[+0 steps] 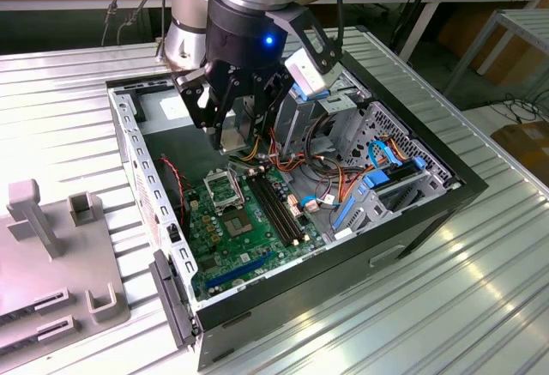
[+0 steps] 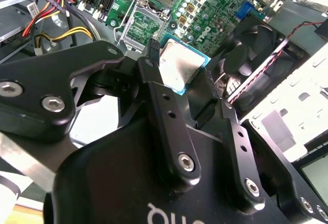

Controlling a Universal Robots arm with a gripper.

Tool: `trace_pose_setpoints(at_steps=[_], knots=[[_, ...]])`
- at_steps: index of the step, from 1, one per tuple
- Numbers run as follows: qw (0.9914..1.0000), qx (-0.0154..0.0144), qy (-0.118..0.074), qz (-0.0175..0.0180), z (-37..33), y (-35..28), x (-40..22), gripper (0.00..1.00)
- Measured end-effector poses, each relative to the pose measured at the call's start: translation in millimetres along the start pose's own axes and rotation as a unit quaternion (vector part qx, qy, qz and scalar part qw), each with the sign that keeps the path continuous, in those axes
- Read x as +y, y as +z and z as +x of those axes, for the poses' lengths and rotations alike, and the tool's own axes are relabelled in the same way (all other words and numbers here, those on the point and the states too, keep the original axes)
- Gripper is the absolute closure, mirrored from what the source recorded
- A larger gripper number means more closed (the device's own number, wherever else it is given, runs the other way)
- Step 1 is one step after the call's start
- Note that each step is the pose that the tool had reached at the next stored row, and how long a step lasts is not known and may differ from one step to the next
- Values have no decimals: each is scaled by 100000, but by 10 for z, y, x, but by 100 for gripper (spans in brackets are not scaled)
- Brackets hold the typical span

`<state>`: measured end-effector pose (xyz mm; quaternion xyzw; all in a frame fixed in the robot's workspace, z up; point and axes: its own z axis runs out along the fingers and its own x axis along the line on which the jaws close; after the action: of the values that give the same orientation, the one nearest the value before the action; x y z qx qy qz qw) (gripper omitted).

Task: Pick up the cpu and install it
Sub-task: 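Place the cpu into insertion slot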

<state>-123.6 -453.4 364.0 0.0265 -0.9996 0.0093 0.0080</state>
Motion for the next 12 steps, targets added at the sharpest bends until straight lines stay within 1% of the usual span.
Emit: trace_pose_setpoints(at_steps=[8,10,12], knots=[[100000,-13,0,-41,0,6,-5,53],[100000,3,-9,106,0,8,-6,53],[100000,-2,-5,121,-2,22,-10,53]])
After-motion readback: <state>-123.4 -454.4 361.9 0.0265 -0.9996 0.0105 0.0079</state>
